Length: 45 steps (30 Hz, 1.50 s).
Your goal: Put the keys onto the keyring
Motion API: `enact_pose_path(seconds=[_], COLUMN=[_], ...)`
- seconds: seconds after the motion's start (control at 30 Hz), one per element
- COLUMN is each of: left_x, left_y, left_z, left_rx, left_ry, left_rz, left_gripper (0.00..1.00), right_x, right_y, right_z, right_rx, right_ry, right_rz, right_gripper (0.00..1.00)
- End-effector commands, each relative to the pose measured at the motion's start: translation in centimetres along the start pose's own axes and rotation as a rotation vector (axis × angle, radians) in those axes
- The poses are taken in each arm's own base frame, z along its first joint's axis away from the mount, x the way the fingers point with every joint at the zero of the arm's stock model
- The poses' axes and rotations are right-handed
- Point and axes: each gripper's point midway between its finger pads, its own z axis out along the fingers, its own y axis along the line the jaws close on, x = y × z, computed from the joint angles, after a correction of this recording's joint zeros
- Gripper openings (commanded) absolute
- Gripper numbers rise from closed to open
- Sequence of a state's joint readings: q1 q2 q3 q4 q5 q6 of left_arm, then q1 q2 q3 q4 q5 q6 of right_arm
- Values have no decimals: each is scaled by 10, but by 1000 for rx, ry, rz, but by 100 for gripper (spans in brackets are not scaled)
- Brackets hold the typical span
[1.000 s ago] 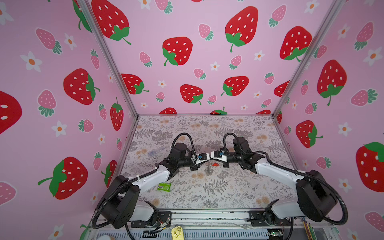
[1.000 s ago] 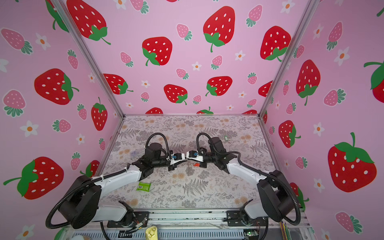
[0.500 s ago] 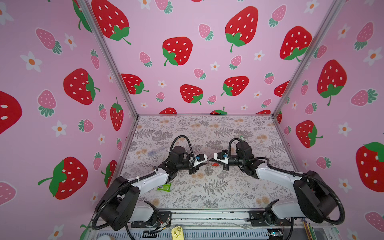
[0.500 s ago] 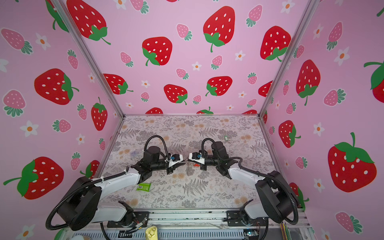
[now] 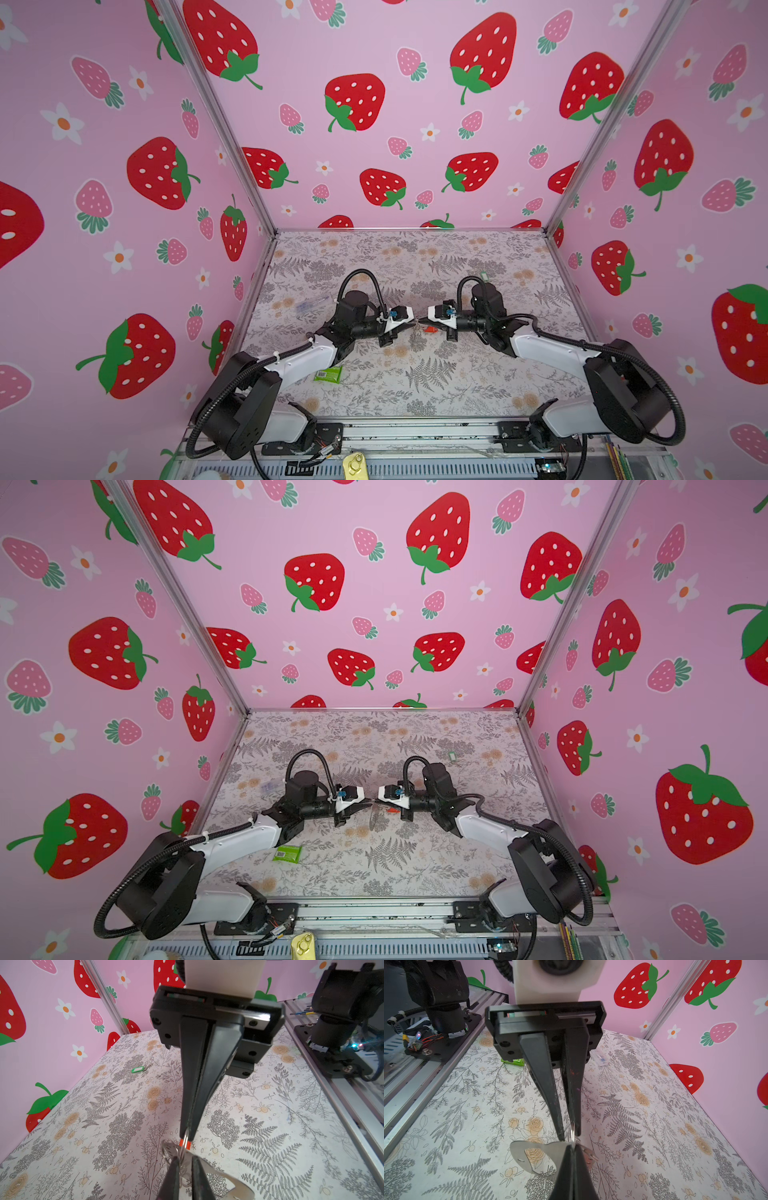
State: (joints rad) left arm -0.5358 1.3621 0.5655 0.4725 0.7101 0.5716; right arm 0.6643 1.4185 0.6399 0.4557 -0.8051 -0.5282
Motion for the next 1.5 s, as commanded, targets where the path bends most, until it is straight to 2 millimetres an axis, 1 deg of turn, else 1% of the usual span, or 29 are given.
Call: enact_pose_path(seconds=[0.0,0.4,0.53,0.57,0.6,0.63,0.7,0.83,0.93,1.07,1.23,1.37,1.47], left_x=[-17,-23,-23,-23,-23,-22,-20,-19,-14,-10,-11,-12,-11], left_y=[4,9,9,8,8,8,8,7,6,8,13,14,14], left_z=[0,2,2,2,2,1,0,-5,-7,-9,-12,-12,-11], left_rx=[17,13,22,27,33,38,50,72,86,96,85,86,85], left_ry=[-47,-49,-48,-44,-38,-25,17,81,132,194,249,280,292], left_rz=[38,57,63,65,67,69,72,85,84,83,90,100,103], left_gripper=[13,13,7,1,0,0,0,0,0,0,0,0,0], right_x=[-1,1,-1,-1,0,0,0,1,5,4,-7,-16,-18], right_y=[1,2,0,-2,-4,-9,-18,-27,-30,-31,-24,-16,-12], right_z=[1,3,3,4,4,2,-4,-21,-29,-29,-23,-13,-5], right_rx=[-21,-44,-38,-33,-24,-1,50,113,137,126,62,24,6], right_ry=[-19,-4,-2,0,7,18,36,48,68,74,27,9,8], right_rz=[-21,-22,-24,-21,-16,-16,-23,-32,-36,-38,-5,-3,-5], right_gripper=[0,0,0,0,4,12,22,29,29,29,23,23,23])
